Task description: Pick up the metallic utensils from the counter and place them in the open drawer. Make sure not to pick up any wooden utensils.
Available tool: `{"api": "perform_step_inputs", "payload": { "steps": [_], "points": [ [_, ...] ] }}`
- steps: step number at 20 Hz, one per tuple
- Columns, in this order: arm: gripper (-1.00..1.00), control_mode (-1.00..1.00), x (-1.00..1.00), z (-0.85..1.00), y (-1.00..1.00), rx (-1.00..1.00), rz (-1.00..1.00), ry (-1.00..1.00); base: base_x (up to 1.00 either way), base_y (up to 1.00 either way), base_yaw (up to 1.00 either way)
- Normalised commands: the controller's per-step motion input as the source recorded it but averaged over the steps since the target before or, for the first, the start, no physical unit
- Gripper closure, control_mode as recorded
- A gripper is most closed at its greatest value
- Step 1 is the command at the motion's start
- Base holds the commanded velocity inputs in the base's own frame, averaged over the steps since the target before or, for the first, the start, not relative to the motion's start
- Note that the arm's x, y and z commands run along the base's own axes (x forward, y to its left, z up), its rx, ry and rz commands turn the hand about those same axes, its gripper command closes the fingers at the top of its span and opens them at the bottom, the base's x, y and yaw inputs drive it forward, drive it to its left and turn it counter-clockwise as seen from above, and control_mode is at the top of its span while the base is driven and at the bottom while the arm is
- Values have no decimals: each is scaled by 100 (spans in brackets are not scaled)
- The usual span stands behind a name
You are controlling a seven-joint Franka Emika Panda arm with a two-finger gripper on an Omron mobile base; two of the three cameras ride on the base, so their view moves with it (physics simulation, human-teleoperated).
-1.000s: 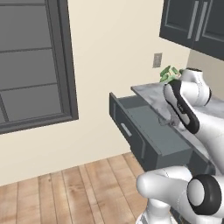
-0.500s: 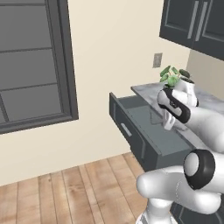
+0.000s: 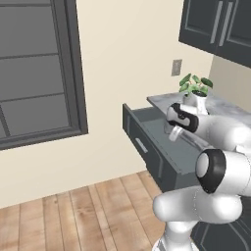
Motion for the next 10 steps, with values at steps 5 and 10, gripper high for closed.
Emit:
{"api": "perform_step_inputs", "payload": {
  "steps": [5, 10],
  "points": [
    [100, -100, 38, -28, -10, 0, -30, 3, 0, 0, 0],
    [100, -100, 28, -25, -21, 2, -13, 2, 0, 0, 0]
  ]
}}
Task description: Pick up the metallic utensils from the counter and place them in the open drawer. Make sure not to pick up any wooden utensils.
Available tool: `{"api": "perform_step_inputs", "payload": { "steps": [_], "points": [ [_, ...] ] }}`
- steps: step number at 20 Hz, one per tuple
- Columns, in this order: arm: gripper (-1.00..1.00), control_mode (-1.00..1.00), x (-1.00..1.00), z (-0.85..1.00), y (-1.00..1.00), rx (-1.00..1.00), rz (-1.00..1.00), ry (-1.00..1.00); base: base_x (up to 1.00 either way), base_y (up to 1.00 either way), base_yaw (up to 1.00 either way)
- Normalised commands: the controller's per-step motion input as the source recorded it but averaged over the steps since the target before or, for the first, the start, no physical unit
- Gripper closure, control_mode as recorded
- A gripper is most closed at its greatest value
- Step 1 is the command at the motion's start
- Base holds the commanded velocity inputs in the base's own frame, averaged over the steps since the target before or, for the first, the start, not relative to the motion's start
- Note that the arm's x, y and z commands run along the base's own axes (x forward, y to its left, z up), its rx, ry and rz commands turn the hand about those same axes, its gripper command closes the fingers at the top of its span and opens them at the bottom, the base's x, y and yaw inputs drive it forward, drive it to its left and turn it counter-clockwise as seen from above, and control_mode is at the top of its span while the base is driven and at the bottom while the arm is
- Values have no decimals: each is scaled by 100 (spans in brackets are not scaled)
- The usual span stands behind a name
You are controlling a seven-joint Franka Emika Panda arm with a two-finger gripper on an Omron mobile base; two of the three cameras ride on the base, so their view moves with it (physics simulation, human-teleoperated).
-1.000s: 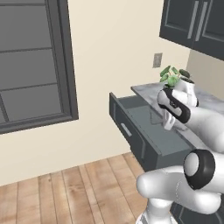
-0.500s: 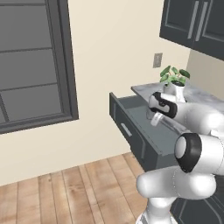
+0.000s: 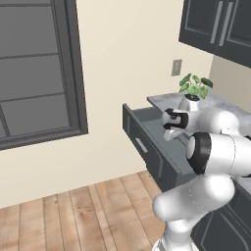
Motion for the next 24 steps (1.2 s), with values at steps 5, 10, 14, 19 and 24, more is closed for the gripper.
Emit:
{"api": "perform_step_inputs", "payload": {
  "steps": [5, 10, 14, 19, 24],
  "points": [
    [100, -100, 46, -41, -5, 1, -5, 10, 0, 0, 0],
    [100, -100, 47, -23, -39, 0, -8, 0, 0, 0, 0],
    [100, -100, 51, -40, -17, 0, -11, 0, 0, 0, 0],
    [100, -100, 58, -50, 0, 0, -13, 1, 0, 0, 0],
    [100, -100, 52, -65, 0, 0, -8, 4, 0, 0, 0]
  ]
}}
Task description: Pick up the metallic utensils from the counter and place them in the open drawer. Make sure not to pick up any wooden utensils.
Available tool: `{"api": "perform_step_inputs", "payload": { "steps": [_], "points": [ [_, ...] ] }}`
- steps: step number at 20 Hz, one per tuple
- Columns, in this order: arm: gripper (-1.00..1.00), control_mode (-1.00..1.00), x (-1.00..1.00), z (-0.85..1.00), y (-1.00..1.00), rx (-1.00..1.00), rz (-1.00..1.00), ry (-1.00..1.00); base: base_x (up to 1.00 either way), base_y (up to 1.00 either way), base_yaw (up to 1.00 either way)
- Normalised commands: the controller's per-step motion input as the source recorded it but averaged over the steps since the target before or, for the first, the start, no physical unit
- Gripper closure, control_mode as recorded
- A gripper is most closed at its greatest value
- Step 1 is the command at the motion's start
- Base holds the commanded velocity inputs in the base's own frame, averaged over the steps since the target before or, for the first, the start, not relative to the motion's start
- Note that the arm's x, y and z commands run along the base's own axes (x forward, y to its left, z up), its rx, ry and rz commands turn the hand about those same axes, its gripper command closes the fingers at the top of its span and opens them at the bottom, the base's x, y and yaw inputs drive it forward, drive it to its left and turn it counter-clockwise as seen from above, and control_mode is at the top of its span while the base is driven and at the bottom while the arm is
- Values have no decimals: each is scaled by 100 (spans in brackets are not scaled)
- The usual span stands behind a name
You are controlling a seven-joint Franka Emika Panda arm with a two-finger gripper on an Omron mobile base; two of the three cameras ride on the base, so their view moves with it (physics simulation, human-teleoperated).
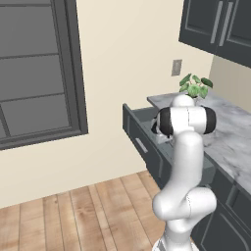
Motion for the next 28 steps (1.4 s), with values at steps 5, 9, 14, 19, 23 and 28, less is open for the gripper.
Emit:
{"api": "perform_step_inputs", "payload": {
  "steps": [5, 9, 14, 19, 23, 28],
  "points": [
    [100, -100, 47, -46, 0, 0, -1, 1, 0, 0, 0],
    [100, -100, 35, -34, 0, 0, 0, 0, 0, 0, 0],
    [100, -100, 17, -49, 24, 0, 0, 3, 0, 0, 0],
    [100, -100, -2, -97, 96, 0, 0, 3, 0, 0, 0],
    [100, -100, 0, -100, 100, 0, 0, 2, 0, 0, 0],
    [100, -100, -11, -100, 100, 0, 0, 1, 0, 0, 0]
  ]
}}
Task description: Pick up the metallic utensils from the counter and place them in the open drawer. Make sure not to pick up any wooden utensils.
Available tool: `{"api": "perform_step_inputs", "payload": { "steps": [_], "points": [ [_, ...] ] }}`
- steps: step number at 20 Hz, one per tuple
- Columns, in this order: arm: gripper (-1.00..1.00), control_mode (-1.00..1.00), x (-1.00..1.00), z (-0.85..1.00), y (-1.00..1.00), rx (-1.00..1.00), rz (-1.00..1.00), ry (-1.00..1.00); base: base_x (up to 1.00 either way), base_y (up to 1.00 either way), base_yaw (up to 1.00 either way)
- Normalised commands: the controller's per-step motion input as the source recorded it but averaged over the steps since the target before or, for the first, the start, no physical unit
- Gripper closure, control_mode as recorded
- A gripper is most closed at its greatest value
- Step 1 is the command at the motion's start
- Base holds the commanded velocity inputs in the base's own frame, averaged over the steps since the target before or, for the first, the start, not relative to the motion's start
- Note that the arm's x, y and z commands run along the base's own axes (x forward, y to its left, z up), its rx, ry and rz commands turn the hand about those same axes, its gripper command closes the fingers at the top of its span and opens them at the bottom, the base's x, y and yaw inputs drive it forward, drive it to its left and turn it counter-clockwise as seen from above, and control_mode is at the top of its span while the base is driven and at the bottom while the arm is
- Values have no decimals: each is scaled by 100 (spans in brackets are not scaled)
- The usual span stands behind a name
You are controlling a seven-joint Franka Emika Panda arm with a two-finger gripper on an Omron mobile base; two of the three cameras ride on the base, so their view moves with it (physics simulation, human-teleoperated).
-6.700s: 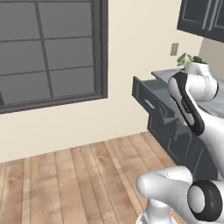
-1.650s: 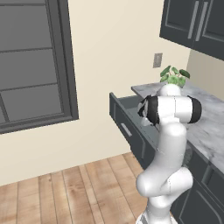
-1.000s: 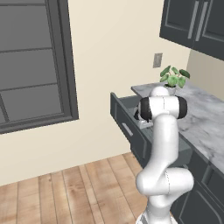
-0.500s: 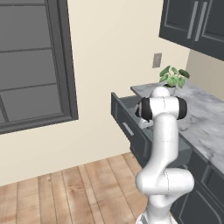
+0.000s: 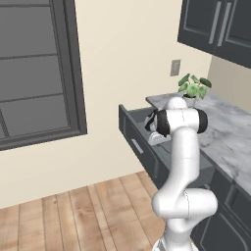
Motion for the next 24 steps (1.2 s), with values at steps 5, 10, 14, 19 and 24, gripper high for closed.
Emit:
{"api": "perform_step_inputs", "payload": {
  "steps": [5, 10, 14, 19, 24],
  "points": [
    [100, -100, -57, -89, 100, 0, 0, 8, 0, 0, 0],
    [100, -100, -55, -94, 100, 0, 0, 25, 0, 0, 0],
    [100, -100, -69, -65, 100, -1, 0, 27, 0, 0, 0],
    [100, -100, -46, -56, 100, -1, 0, 31, 0, 0, 0],
    [100, -100, -56, 50, 58, -17, -6, 7, 0, 0, 0]
  ]
}}
